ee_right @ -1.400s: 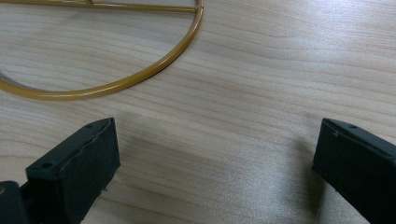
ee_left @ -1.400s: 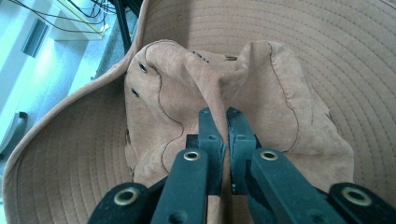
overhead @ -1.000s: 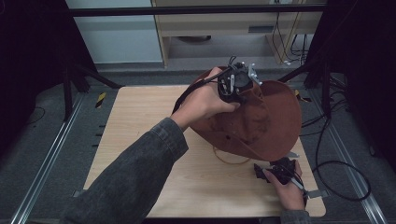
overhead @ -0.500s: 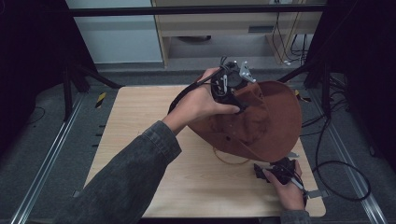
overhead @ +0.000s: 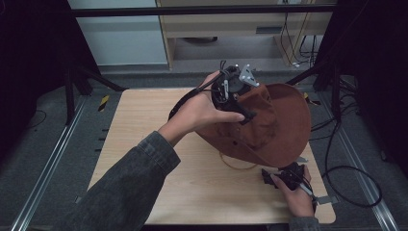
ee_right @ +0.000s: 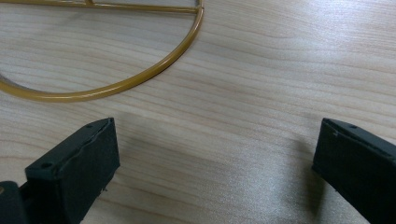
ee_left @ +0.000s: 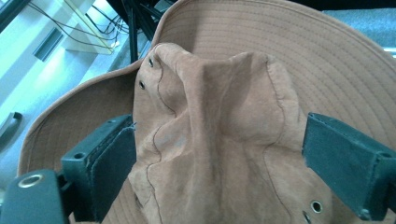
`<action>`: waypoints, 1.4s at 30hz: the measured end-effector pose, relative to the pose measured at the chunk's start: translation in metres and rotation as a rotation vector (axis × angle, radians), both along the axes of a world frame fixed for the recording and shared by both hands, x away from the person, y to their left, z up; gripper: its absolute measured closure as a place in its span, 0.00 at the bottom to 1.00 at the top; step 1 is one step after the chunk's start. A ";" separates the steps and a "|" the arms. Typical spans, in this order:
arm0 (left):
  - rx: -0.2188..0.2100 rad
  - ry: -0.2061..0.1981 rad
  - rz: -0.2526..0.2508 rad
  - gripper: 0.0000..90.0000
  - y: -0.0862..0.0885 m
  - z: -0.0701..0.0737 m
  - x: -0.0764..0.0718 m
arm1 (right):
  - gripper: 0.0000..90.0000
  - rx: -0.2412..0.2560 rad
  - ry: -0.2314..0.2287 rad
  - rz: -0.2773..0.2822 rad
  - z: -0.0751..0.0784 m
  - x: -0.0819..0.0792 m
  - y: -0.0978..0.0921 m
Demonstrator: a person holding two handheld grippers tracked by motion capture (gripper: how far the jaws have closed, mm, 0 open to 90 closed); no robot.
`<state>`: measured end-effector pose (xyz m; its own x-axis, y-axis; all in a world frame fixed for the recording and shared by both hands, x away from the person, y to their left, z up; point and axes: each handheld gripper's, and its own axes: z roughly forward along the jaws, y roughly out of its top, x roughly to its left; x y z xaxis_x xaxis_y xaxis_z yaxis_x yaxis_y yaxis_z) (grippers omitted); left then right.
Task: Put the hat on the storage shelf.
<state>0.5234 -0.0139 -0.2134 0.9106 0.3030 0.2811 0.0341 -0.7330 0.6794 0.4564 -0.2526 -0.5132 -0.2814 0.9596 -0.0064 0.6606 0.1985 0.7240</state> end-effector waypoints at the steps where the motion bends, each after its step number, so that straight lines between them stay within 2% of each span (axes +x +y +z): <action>1: -0.002 0.000 -0.003 0.10 0.001 0.000 -0.002 | 0.01 0.000 0.000 0.000 0.000 0.000 0.000; 5: -0.019 -0.011 -0.007 0.10 0.002 0.001 -0.004 | 0.01 0.001 0.000 0.000 0.000 0.000 0.000; 13: -0.055 0.004 -0.012 0.08 0.009 0.005 -0.006 | 0.01 0.001 -0.001 0.000 0.000 0.000 0.000; 19: -0.073 0.001 0.010 0.07 0.025 0.005 -0.008 | 0.01 0.002 0.000 0.002 0.000 0.000 0.000; 26: -0.127 -0.006 0.047 0.07 0.055 0.010 -0.010 | 0.01 0.004 -0.001 0.003 0.000 -0.001 0.000; 34: -0.141 -0.039 0.097 0.06 0.103 0.014 -0.022 | 0.01 0.001 0.000 0.002 0.000 -0.001 0.000; 39: -0.146 -0.036 0.144 0.06 0.135 0.002 -0.025 | 0.01 0.002 0.000 0.002 0.000 -0.001 0.000; 42: -0.149 -0.064 0.177 0.07 0.149 -0.007 -0.028 | 0.01 0.004 0.002 0.001 0.000 -0.001 0.000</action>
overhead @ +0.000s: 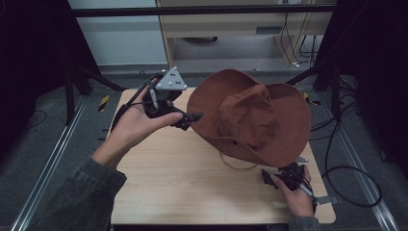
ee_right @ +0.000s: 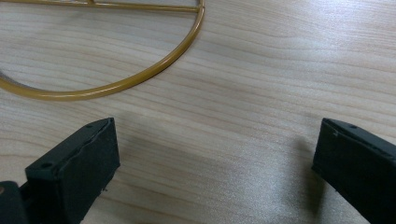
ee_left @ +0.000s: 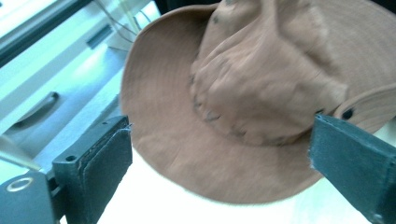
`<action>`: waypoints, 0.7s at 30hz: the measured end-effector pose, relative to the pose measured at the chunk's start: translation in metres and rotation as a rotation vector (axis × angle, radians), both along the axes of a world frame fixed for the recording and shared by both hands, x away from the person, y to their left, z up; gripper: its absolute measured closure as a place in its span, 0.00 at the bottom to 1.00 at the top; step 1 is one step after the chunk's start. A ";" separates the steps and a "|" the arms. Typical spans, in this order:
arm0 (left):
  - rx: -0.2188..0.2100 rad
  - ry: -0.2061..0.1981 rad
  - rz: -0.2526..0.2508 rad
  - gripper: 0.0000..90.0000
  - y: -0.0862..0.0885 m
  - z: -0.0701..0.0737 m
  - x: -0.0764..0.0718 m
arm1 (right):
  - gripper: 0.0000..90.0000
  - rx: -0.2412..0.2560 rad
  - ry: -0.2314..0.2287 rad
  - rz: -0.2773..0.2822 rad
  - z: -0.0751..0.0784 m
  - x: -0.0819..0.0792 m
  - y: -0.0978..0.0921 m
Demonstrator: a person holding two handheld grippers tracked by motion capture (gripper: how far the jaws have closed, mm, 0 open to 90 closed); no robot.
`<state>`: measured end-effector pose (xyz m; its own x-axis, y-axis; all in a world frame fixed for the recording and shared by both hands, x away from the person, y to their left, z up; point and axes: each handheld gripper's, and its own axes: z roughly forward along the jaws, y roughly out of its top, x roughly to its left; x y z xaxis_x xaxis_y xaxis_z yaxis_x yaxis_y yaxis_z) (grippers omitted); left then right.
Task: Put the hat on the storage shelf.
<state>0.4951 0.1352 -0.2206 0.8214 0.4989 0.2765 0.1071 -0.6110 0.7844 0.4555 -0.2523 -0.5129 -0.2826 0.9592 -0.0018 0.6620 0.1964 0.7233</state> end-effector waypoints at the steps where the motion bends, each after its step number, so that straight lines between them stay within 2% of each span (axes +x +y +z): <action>1: 0.003 -0.003 0.006 0.07 0.004 -0.003 -0.001 | 0.01 0.001 0.000 0.001 0.000 0.000 0.000; 7: -0.014 0.013 0.026 0.06 0.027 -0.019 -0.008 | 0.00 0.003 0.000 -0.002 0.000 0.000 0.000; 16: 0.028 0.042 0.034 0.05 0.045 -0.058 -0.013 | 0.00 0.002 0.000 -0.002 0.000 0.000 0.000; 21: 0.052 0.051 0.069 0.05 0.057 -0.082 -0.015 | 0.00 0.002 0.000 -0.002 0.000 0.000 0.000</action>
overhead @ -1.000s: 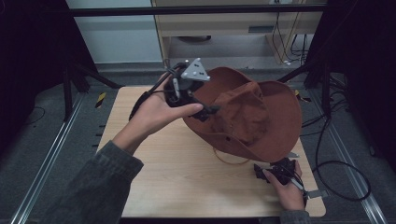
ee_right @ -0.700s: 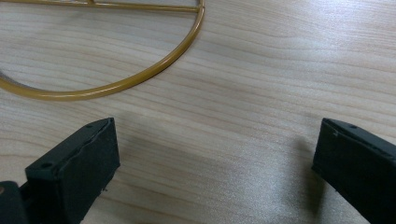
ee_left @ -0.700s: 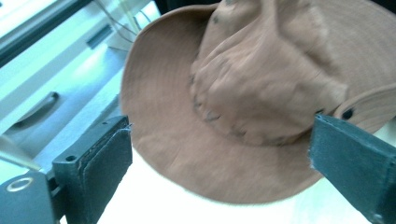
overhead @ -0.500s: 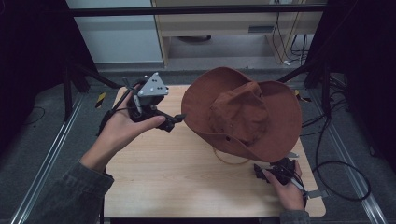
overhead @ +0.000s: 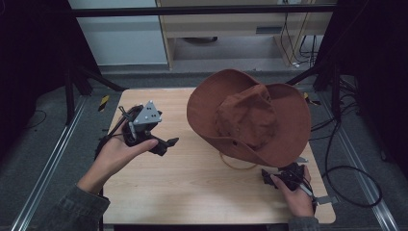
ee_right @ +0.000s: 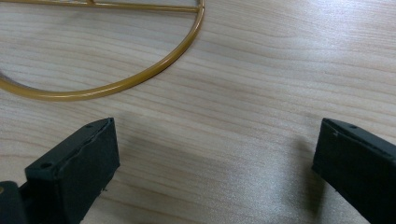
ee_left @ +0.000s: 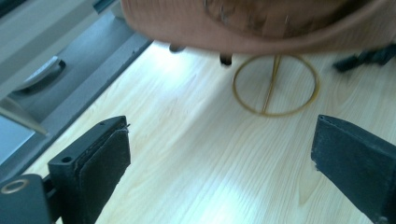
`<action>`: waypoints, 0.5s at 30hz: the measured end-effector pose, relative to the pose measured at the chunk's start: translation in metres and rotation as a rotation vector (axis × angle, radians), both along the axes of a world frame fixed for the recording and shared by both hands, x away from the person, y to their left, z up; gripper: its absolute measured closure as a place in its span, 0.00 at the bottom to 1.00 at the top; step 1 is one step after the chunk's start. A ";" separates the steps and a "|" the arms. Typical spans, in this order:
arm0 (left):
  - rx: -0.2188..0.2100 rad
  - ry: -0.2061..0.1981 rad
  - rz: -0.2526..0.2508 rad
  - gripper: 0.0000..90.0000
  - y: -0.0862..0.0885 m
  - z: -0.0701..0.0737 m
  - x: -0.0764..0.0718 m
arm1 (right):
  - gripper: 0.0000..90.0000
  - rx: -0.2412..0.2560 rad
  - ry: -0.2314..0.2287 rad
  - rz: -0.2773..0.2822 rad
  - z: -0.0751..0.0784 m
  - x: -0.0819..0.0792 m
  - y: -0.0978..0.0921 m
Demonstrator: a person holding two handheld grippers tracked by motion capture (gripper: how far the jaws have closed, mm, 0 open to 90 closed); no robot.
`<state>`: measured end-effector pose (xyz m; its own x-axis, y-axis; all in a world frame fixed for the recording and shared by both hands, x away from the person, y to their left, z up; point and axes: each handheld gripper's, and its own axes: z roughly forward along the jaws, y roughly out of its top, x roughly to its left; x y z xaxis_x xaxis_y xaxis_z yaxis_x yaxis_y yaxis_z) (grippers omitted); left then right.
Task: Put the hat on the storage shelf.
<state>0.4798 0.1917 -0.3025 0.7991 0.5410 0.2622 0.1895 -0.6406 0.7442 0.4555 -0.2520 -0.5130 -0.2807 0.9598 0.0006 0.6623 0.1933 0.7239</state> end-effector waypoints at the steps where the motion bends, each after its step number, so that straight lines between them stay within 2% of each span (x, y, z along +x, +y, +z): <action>1: 0.007 0.001 0.014 0.05 0.003 -0.007 0.000 | 0.00 0.000 0.000 0.000 0.000 0.000 0.000; 2: 0.012 0.008 0.021 0.05 0.007 -0.014 0.001 | 0.00 0.000 0.000 0.000 0.000 0.000 0.000; 5: -0.015 0.050 0.042 0.05 0.018 -0.036 0.001 | 0.00 0.000 0.000 0.000 0.000 0.000 0.000; 10: 0.018 0.095 0.080 0.05 0.031 -0.071 0.002 | 0.00 0.000 0.000 0.000 0.000 0.000 0.000; 15: 0.013 0.139 0.113 0.05 0.042 -0.101 0.004 | 0.01 0.000 0.000 0.000 0.000 0.000 0.000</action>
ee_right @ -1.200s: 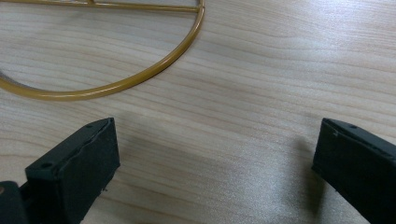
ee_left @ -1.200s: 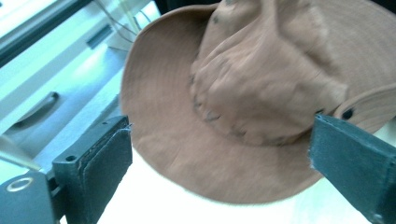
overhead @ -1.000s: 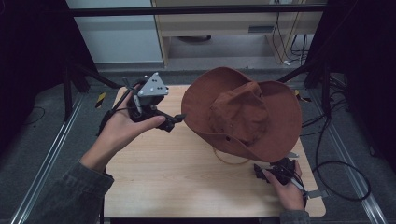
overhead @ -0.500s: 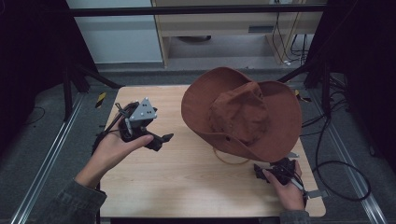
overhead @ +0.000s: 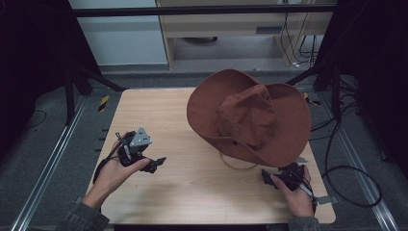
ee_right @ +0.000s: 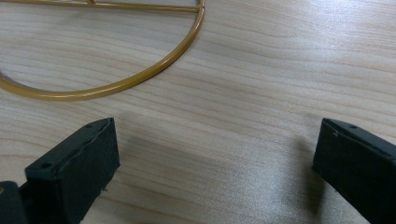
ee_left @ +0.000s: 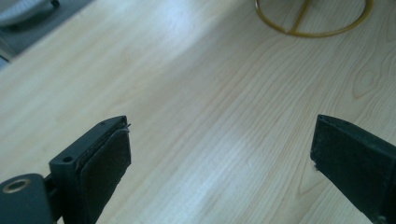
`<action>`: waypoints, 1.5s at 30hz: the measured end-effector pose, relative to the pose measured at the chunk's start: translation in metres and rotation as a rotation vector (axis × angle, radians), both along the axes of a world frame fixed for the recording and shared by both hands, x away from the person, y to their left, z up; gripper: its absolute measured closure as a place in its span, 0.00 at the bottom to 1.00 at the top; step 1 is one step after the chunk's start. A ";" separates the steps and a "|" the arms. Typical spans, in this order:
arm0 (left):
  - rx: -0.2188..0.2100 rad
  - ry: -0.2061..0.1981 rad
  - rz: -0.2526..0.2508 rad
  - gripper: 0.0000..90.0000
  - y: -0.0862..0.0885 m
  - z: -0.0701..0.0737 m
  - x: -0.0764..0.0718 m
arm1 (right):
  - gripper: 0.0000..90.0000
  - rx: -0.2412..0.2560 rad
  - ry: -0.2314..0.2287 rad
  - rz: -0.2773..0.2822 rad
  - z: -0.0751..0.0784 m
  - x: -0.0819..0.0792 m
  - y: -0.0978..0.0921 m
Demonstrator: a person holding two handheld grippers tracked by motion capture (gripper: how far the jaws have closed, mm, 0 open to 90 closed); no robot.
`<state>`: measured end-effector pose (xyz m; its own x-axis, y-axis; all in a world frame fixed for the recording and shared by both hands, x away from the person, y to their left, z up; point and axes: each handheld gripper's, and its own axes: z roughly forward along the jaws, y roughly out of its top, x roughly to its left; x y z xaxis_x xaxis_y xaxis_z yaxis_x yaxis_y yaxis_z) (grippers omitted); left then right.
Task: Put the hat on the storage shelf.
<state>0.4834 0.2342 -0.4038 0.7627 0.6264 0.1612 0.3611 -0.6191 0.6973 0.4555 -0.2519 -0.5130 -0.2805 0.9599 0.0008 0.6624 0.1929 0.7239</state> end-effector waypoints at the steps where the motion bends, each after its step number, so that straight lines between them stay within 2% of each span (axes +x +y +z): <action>1: 0.004 0.000 0.012 0.05 0.002 -0.006 0.000 | 0.00 0.000 0.000 0.000 0.000 0.000 0.000; 2: 0.017 0.001 0.026 0.06 0.004 -0.011 0.001 | 0.00 0.000 0.000 0.000 0.000 0.000 0.000; 11: 0.000 0.076 0.087 0.06 0.022 -0.054 0.005 | 0.00 0.000 0.000 0.000 0.000 0.000 0.000; 15: 0.006 0.105 0.119 0.06 0.033 -0.070 0.005 | 0.01 0.000 0.000 0.000 0.000 0.000 0.000; 17: -0.006 0.113 0.144 0.06 0.039 -0.076 0.005 | 0.01 0.000 0.000 0.000 0.000 0.000 0.000; 23: -0.021 0.137 0.190 0.06 0.052 -0.088 0.006 | 0.00 0.000 0.000 0.000 0.000 0.000 0.000; 26: -0.018 0.146 0.195 0.06 0.055 -0.094 0.005 | 0.01 0.000 0.000 0.000 0.000 0.000 0.000; 28: -0.043 0.149 0.197 0.05 0.057 -0.097 0.004 | 0.01 0.000 0.000 0.000 0.000 0.000 0.000; 36: -0.104 0.091 0.198 0.01 0.061 -0.104 -0.001 | 0.01 0.000 0.000 0.001 0.000 0.000 0.000; 45: -0.101 0.095 0.189 0.00 0.062 -0.105 -0.001 | 0.00 0.000 0.000 0.001 0.000 0.000 0.000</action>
